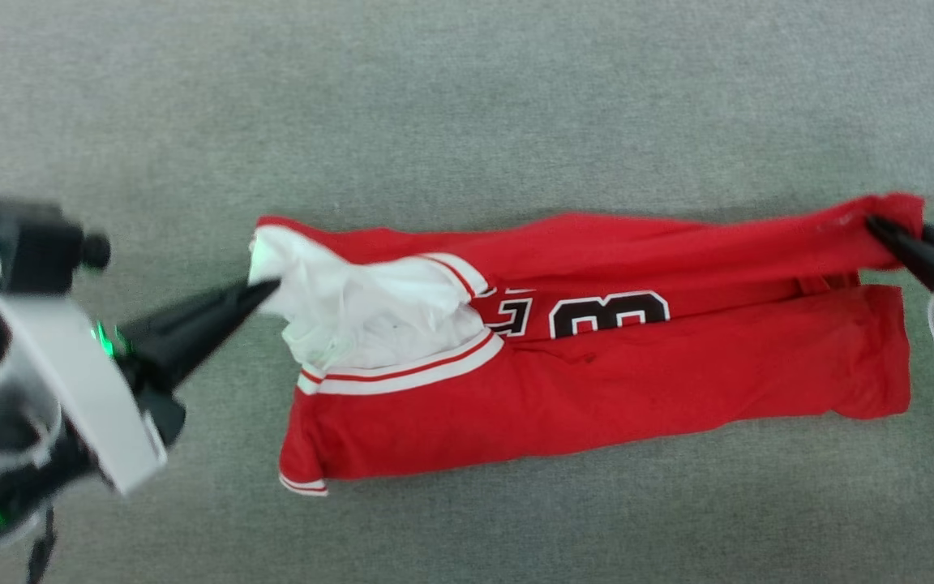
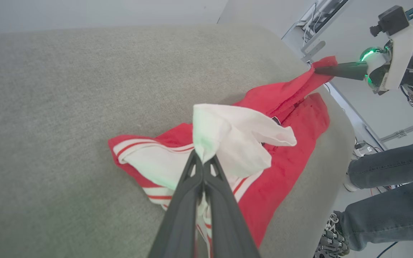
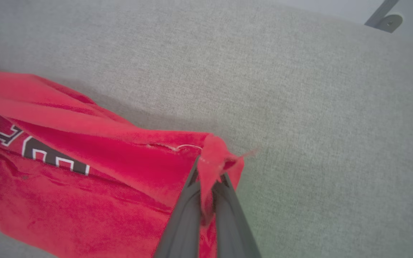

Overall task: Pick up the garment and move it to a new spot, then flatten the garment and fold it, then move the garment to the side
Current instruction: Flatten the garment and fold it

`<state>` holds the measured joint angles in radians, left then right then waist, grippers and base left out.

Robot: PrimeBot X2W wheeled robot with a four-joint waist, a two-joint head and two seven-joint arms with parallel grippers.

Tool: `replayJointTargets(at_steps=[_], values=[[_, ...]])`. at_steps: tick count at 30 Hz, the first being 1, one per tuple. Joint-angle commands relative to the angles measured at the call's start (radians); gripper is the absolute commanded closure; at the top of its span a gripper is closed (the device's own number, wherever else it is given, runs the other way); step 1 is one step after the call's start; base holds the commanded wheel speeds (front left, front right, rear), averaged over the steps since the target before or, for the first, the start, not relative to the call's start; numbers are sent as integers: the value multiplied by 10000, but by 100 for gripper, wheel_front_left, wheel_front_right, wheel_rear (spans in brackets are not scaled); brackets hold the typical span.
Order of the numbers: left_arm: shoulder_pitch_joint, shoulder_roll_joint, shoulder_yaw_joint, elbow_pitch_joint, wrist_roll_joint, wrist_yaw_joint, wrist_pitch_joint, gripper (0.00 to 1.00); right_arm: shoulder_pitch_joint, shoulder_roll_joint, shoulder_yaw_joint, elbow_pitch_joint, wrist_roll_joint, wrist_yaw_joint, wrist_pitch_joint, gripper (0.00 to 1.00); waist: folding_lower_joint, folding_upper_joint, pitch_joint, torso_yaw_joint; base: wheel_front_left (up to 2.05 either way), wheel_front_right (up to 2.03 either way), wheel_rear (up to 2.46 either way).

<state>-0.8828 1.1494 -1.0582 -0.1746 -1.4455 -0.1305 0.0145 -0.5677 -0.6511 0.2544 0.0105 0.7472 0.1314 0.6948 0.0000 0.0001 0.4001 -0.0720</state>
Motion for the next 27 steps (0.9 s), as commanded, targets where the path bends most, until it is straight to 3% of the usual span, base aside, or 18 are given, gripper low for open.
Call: replayJointTargets(at_steps=[1, 5, 10, 23, 24, 25, 26, 27], values=[[273, 67, -65, -117, 97, 3, -229, 100, 323, 17, -222, -112, 2, -16, -98, 100, 0, -1, -88, 107, 0, 0, 0], [1186, 268, -337, -407, 214, 28, -1191, 100, 1418, 280, -1044, -580, -199, -16, -337, 100, 0, -1, -51, 193, 0, 0, 0], [1922, -37, -698, -224, 374, 227, -1798, 100, 2442, 719, -1630, -1093, -402, -16, -863, 100, 0, -1, 165, 209, 0, 0, 0], [1930, -1440, -973, 2067, 498, 110, -2045, 100, 2078, 1339, -1024, 68, -1010, -16, -1909, 100, 0, -1, 669, -2, 0, 0, 0], [1917, -1515, -959, 2140, 524, 90, -2120, 100, 2033, 1353, -1001, 100, -1024, -16, -2054, 86, 0, -1, 631, 10, 0, 0, 0], [1908, -1580, -906, 2199, 522, 68, -2199, 98, 2014, 1343, -986, 119, -1029, -16, -2177, 59, 0, -1, 586, 30, 0, 0, 0], [1930, -1633, -838, 2219, 488, 53, -2304, 76, 2026, 1360, -974, 122, -954, -16, -2272, 18, 0, -1, 519, 51, 0, 0, 0], [1980, -1669, -770, 2234, 469, 40, -2406, 55, 2089, 1381, -977, 97, -803, -16, -2328, 0, 0, -1, 445, 78, 0, 0, 0]])
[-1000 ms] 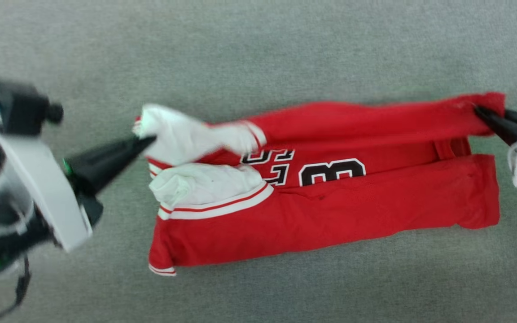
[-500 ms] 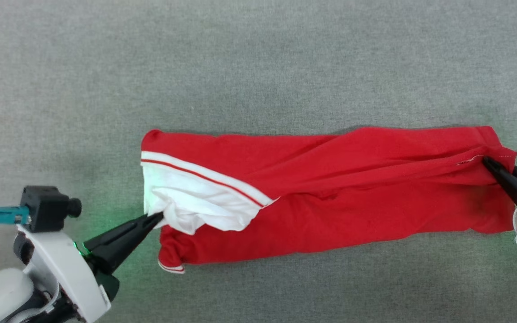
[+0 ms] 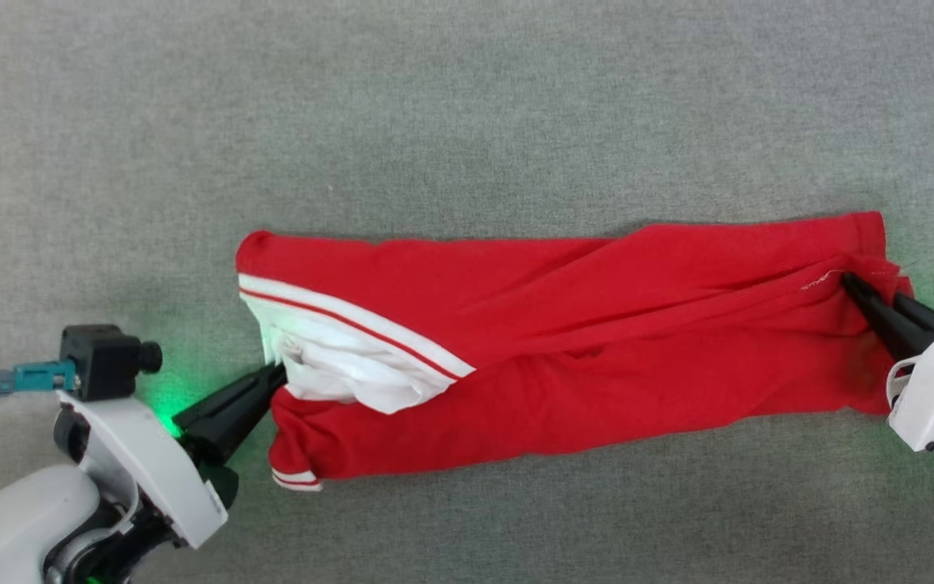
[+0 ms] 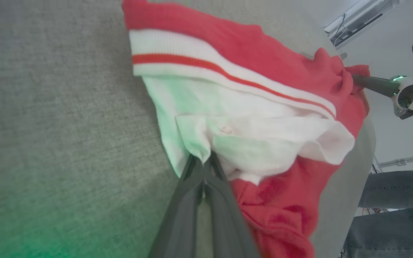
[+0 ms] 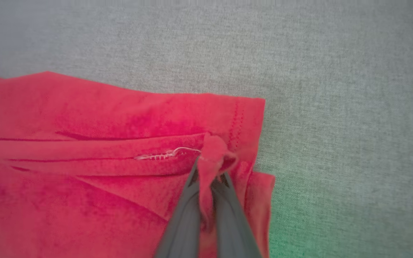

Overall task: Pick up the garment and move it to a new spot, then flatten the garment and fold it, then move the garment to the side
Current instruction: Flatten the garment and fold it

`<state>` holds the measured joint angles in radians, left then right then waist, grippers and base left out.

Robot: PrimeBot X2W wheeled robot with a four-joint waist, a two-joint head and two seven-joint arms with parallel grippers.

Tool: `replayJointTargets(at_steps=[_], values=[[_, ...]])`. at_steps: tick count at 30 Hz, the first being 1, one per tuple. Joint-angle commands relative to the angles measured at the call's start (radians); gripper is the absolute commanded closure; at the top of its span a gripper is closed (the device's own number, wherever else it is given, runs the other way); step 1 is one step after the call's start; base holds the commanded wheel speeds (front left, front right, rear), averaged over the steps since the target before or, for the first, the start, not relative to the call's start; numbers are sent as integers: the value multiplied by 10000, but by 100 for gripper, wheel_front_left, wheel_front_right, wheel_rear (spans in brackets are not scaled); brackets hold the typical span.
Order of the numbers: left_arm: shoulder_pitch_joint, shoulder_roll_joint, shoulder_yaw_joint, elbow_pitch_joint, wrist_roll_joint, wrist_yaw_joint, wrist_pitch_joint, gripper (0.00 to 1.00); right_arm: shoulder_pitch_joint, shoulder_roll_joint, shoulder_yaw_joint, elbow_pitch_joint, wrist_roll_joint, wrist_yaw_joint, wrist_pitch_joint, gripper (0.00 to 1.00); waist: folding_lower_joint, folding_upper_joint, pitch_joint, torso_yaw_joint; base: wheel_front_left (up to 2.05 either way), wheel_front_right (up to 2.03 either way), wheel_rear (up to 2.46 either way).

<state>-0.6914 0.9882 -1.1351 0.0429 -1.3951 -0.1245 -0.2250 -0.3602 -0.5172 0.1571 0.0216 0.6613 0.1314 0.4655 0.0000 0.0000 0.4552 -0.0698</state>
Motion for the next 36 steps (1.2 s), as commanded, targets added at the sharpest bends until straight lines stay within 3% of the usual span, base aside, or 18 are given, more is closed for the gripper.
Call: replayJointTargets(at_steps=[1, 2, 7, 13, 19, 21, 28, 33, 36], values=[[139, -98, 78, 71, -28, -32, -110, 21, 95, 38, -20, -73, 215, -16, -82, 0, 0, 0, -185, 92, 0, 0, 0], [225, -167, 165, 84, -15, -41, -194, 0, 199, -2, -86, -135, 382, -16, -106, 0, 0, 0, -269, 140, 0, 0, 0], [790, -692, 895, 84, 106, -51, -386, 0, 895, -280, -816, -484, 958, -16, -166, 0, 0, 0, -624, 592, 0, 0, 0], [2079, -1765, 3281, 219, 955, -66, -378, 0, 1631, -336, -2008, -387, 1278, -16, 281, 0, 0, 0, -818, 1186, 0, 0, 0], [3195, -3190, 5437, 784, 3331, -71, -381, 0, 1711, -152, -2485, 410, 1286, -16, 1240, 0, 0, 0, -919, 1655, 0, 0, 0], [3337, -3422, 5760, 913, 3654, -72, -381, 0, 1658, -117, -2544, 557, 1181, -16, 1408, 0, 0, 0, -918, 1711, 0, 0, 0], [3950, -5066, 8106, 1123, 6241, -66, -382, 0, 1505, 367, -2275, 956, 863, -7, 2855, 0, 0, 0, -917, 1969, 0, 0, 0], [4295, -5953, 9730, 904, 8556, -67, -383, 0, 1056, 787, -2153, 1184, 329, -5, 3430, 0, 0, 0, -900, 1918, 0, 0, 0], [4488, -6317, 10212, 704, 9446, -66, -383, 0, 759, 1087, -2022, 1441, 66, -4, 3687, 0, 0, 0, -904, 1851, 0, 0, 0]])
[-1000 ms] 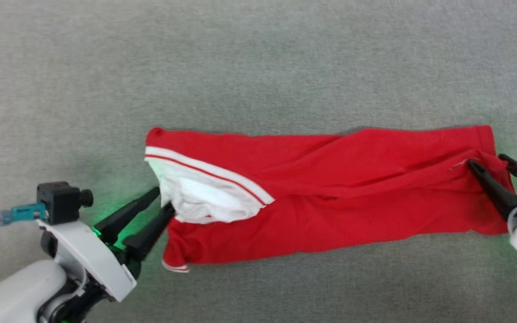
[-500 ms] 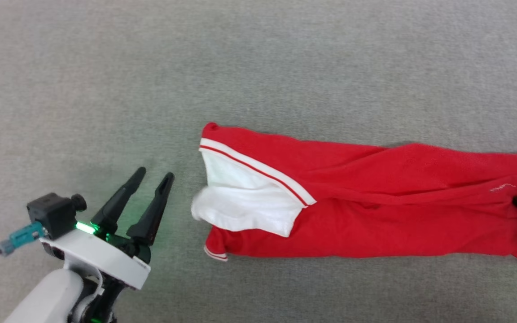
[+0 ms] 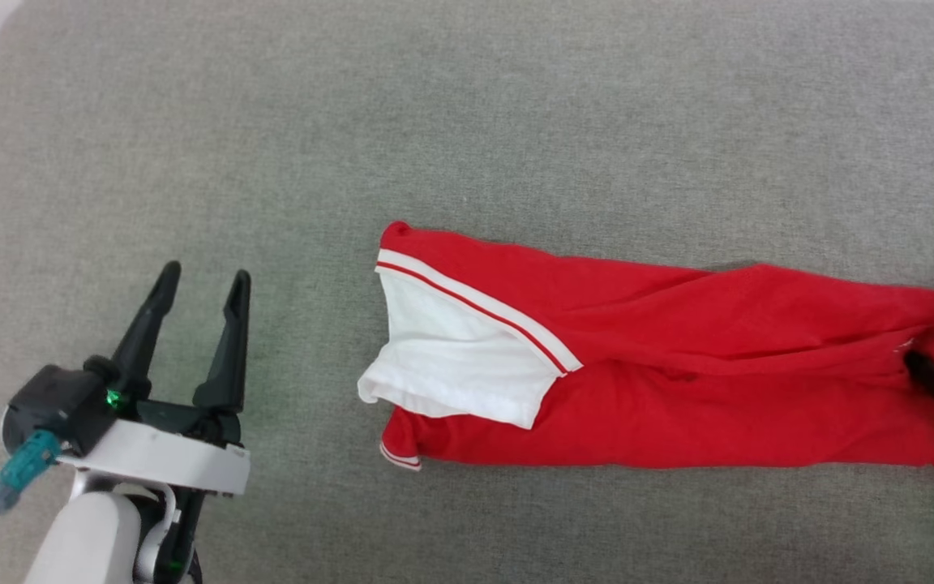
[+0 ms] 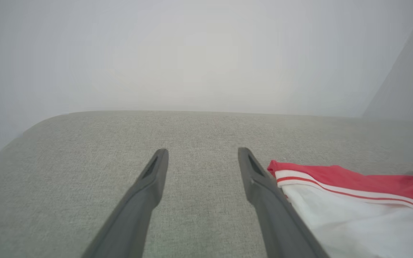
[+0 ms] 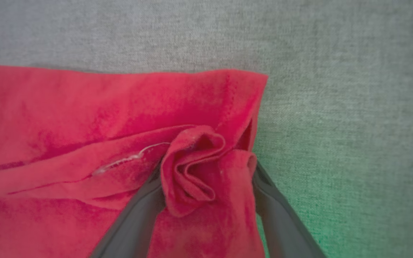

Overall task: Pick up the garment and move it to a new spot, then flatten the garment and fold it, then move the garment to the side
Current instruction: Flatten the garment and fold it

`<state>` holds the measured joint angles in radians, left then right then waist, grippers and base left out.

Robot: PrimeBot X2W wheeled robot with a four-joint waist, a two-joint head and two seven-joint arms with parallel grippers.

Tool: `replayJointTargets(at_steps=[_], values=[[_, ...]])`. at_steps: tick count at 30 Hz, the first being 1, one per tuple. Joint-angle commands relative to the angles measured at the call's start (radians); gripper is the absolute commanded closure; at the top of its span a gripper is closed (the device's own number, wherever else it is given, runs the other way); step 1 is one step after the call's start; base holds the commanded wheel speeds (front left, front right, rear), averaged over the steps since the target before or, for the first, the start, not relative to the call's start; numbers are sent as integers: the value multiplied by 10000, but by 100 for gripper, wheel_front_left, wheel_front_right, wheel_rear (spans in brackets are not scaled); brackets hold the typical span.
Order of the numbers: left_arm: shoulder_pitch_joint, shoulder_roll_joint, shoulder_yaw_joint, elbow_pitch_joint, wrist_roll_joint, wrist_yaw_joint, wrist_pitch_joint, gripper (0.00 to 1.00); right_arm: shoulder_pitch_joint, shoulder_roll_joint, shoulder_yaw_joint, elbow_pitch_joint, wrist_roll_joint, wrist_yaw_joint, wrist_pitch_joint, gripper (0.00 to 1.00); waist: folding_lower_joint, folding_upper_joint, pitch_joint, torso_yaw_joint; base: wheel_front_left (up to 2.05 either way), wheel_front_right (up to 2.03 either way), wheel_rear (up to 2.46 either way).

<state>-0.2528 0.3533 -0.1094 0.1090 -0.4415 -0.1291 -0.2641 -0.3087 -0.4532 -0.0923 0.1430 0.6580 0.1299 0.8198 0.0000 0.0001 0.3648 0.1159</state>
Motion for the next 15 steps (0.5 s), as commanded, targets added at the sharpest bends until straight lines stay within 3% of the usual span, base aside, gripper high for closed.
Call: replayJointTargets(at_steps=[1, 3, 4, 5, 8, 15], values=[[120, -34, 76, -50, 135, -20, 8, 0, 151, 556, 507, 346, -23, 10, 210, 0, 0, -1, 7, -28, 0, 0, 0], [192, -188, 268, -127, 429, -20, 8, 0, 14, 717, 698, 475, -267, 16, 301, 0, 0, -1, 18, -78, 0, 0, 0], [212, -250, 343, -157, 538, -20, 8, 0, -64, 766, 816, 453, -289, 38, 202, 45, 0, -1, 37, -99, 0, 0, 0], [253, -304, 402, -107, 561, -20, 8, 0, -161, 831, 828, 437, -271, 47, 13, 100, 0, -1, 57, -115, 0, 0, 0], [274, -331, 489, -88, 608, -20, 8, 0, -241, 887, 805, 523, -139, 45, -244, 100, 0, -1, 105, -191, 0, 0, 0], [506, -233, 862, -176, 670, -21, 8, 0, -326, 334, -374, 558, -46, -25, -1099, 100, 0, -1, 180, -595, 0, 0, 0]])
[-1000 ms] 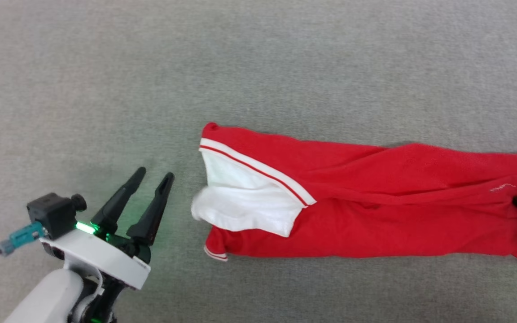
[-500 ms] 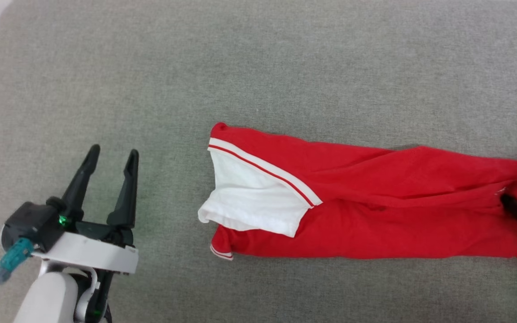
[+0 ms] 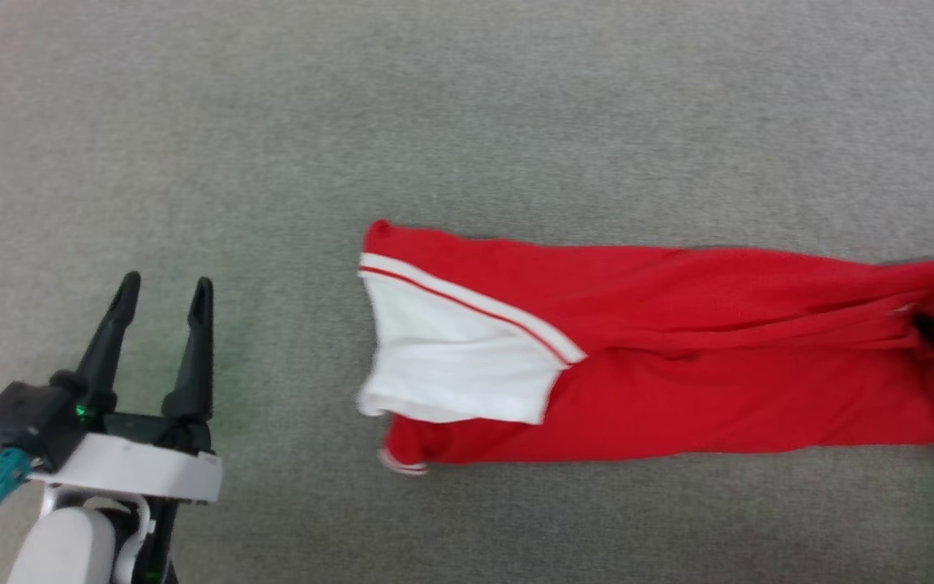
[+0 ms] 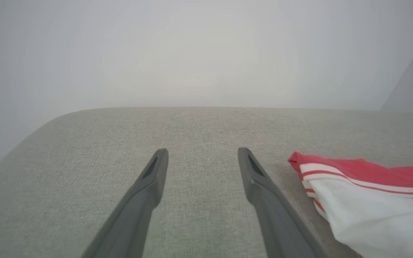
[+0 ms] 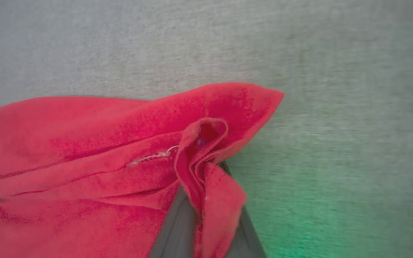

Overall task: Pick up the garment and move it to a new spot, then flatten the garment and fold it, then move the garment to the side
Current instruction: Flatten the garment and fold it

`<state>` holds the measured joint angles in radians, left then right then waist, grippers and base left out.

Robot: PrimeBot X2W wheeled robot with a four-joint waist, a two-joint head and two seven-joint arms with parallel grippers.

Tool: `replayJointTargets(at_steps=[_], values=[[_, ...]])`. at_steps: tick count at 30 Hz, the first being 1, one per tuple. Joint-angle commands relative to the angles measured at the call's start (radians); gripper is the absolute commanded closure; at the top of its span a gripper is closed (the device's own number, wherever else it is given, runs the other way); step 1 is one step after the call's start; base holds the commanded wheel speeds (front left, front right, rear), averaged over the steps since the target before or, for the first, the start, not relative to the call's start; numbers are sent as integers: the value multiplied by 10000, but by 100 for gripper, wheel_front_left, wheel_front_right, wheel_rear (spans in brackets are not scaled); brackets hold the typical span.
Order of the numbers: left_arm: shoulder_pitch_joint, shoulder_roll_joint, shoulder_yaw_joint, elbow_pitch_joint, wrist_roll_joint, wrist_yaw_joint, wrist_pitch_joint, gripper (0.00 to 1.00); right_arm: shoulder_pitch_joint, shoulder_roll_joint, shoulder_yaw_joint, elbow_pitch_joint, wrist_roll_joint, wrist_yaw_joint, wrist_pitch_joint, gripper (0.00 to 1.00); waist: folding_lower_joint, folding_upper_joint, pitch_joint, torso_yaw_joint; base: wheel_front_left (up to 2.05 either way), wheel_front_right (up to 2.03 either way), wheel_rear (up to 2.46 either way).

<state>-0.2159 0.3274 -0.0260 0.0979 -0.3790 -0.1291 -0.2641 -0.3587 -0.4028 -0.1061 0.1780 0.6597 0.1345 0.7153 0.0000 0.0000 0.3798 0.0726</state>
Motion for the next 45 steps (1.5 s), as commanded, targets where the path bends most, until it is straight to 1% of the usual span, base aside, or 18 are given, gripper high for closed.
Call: replayJointTargets(at_steps=[1, 3, 8, 11, 14, 15, 18, 21, 23, 26, 29, 31, 33, 35, 38, 41, 45], values=[[186, 42, 116, -105, 76, -21, 8, 0, 171, -173, -401, 191, -18, -70, -148, 100, 0, 0, 43, -262, 0, 0, 0], [263, 68, 285, -230, 101, -21, 7, 0, 172, -206, -736, 104, 85, -54, -334, 100, 0, 0, 78, -460, 0, 0, 0], [454, 48, 595, -599, 125, -21, 7, 0, 373, -582, -1789, 26, -60, -48, -690, 100, 0, 0, 199, -853, 0, 0, 0], [538, 111, 616, -711, 131, -21, 7, 0, 325, -697, -2650, 139, -140, -48, -855, 100, 0, 0, 309, -1039, 0, 0, 0], [505, 179, 544, -698, 150, -21, 7, 0, 187, -840, -3226, 224, -362, -48, -961, 100, 0, 0, 401, -1156, 0, 0, 0], [494, 196, 515, -672, 180, -21, 7, 0, 204, -867, -3233, 163, -396, -48, -963, 100, 0, 0, 404, -1175, 0, 0, 0], [503, 175, 433, -587, 167, -21, 7, 0, 467, -921, -2843, -265, -361, -48, -889, 100, 0, 0, 341, -1226, 0, 0, 0], [564, 83, 381, -495, 96, -21, 7, 0, 698, -919, -2161, -922, -239, -47, -787, 100, 0, 0, 230, -1243, 0, 0, 0], [565, 9, 369, -457, 78, -21, 7, 0, 838, -953, -1493, -1508, -145, -47, -692, 100, 0, 0, 170, -1249, 0, 0, 0], [549, -119, 439, -476, 36, -21, 7, 0, 771, -1085, -256, -2396, 49, -47, -498, 100, 0, 0, 118, -1255, 0, 0, 0], [491, -204, 350, -414, 35, -21, 7, 0, 367, -944, 1139, -3317, 285, -45, -316, 100, 0, 0, 57, -1175, 0, 0, 0], [405, -282, 334, -365, -18, -21, 7, 0, 139, -984, 2239, -3768, 288, -45, -68, 100, 0, 0, 30, -1086, 0, 0, 0], [377, -380, 342, -330, -74, -21, 7, 0, -316, -889, 3131, -4006, 234, -47, 22, 100, 0, 0, 21, -1025, 0, 0, 0], [378, -464, 253, -300, -62, -21, 7, 0, -749, -752, 3989, -4061, 268, -47, 125, 100, 0, 0, 8, -925, 0, 0, 0], [335, -575, 131, -254, -108, -21, 7, 0, -1385, -647, 4983, -3865, 241, -47, 226, 100, 0, 0, 25, -735, 0, 0, 0], [266, -674, 65, -211, -164, -21, 7, 0, -1955, -501, 5710, -3490, 214, -47, 220, 100, 0, 0, 72, -534, 0, 0, 0], [153, -816, -92, -138, -233, -22, 7, 0, -2528, -381, 6383, -2661, 90, -47, -21, 100, 0, 0, 172, -255, 0, 0, 0]])
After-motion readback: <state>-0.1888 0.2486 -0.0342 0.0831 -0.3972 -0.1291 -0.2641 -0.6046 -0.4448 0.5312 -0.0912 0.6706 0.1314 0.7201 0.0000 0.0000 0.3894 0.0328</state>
